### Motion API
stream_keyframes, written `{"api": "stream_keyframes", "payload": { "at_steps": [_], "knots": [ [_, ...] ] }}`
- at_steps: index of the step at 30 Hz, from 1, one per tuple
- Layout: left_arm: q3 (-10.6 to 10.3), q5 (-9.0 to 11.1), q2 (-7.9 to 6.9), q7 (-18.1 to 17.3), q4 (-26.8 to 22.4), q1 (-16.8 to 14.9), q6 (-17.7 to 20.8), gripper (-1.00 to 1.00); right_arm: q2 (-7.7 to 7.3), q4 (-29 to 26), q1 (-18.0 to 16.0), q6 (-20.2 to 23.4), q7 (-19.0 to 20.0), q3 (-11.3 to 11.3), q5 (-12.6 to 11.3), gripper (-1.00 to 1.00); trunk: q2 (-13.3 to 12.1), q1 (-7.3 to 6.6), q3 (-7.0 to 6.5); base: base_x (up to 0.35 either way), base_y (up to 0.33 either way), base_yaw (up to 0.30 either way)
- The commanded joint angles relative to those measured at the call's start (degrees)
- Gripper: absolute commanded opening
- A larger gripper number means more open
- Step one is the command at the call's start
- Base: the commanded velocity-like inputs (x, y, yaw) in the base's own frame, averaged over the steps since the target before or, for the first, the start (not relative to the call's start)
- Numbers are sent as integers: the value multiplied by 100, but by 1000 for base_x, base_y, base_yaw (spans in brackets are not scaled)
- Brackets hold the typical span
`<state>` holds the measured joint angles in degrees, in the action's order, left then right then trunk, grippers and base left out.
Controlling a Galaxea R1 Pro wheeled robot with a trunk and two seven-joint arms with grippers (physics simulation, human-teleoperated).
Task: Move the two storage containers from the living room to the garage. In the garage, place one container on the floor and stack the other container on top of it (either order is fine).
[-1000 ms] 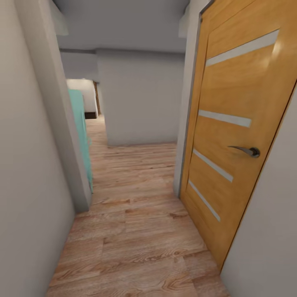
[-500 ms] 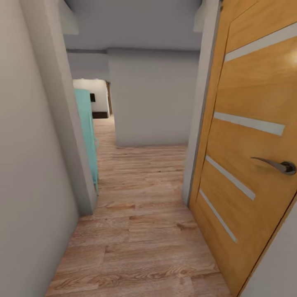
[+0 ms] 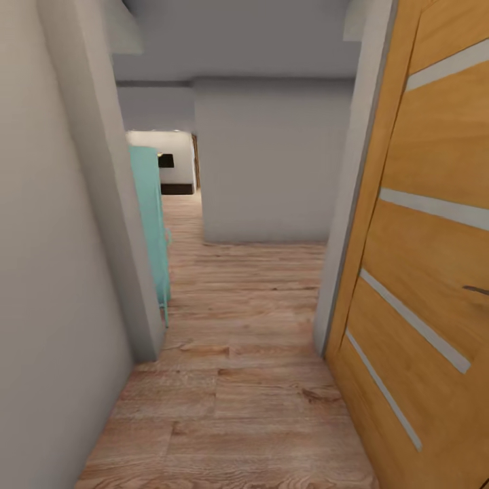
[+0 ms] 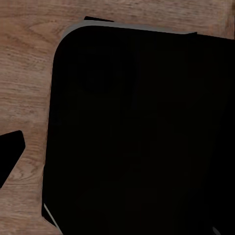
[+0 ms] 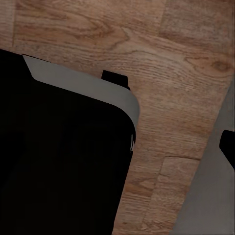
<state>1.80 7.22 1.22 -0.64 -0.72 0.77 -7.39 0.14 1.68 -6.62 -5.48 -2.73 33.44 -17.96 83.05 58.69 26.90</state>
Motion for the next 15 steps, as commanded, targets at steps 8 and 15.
{"api": "stream_keyframes", "payload": {
  "at_steps": [8,15],
  "knots": [
    [14,44,1,-7,-7,3,-3,100,4,17,-6,-32,0,48,-50,100,2,3,5,321,-103,2],
    [11,41,1,-7,-7,3,-6,100,18,17,-6,-32,0,48,-42,100,2,3,5,320,-9,32]
  ]
}}
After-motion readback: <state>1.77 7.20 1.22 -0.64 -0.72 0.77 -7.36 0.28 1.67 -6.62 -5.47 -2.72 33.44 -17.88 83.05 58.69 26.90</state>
